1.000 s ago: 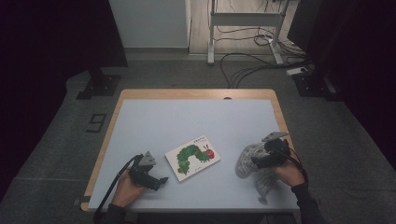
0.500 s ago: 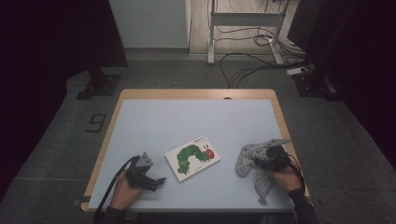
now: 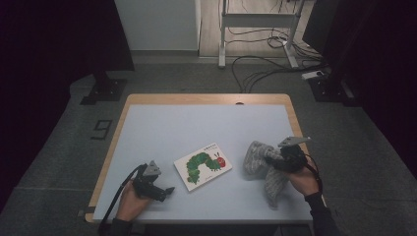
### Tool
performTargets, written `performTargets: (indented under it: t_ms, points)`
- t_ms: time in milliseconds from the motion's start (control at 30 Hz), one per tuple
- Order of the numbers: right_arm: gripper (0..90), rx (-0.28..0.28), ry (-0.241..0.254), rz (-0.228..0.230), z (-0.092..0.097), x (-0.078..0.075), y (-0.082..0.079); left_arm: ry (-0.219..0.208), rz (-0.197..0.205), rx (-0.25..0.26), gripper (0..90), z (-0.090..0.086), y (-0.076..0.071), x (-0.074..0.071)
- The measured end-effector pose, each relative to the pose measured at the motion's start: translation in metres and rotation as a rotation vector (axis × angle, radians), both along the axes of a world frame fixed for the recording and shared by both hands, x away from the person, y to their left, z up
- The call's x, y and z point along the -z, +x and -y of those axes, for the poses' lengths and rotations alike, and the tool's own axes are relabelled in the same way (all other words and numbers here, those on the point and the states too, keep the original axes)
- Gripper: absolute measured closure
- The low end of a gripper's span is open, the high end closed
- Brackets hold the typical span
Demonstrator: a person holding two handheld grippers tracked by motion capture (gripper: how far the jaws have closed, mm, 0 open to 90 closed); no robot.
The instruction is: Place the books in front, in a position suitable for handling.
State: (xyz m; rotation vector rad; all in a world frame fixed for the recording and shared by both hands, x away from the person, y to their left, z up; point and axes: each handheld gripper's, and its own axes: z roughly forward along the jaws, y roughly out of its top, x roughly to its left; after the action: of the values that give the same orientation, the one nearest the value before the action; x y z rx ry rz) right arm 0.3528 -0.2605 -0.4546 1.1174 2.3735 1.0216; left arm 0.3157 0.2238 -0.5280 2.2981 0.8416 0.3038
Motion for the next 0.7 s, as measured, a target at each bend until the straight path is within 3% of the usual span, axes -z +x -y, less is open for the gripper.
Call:
performTargets:
  t_ms: [233, 700]
  points:
    - [59.2, -0.065, 0.010, 0.028, -0.027, -0.018, 0.008, 0.001, -0.001, 0.002, 0.0, 0.000, 0.000, 0.000]
    - [58.8, -0.133, 0.006, 0.039, -0.082, -0.023, 0.038, 0.000, -0.001, 0.000, 0.0, 0.000, 0.000, 0.000]
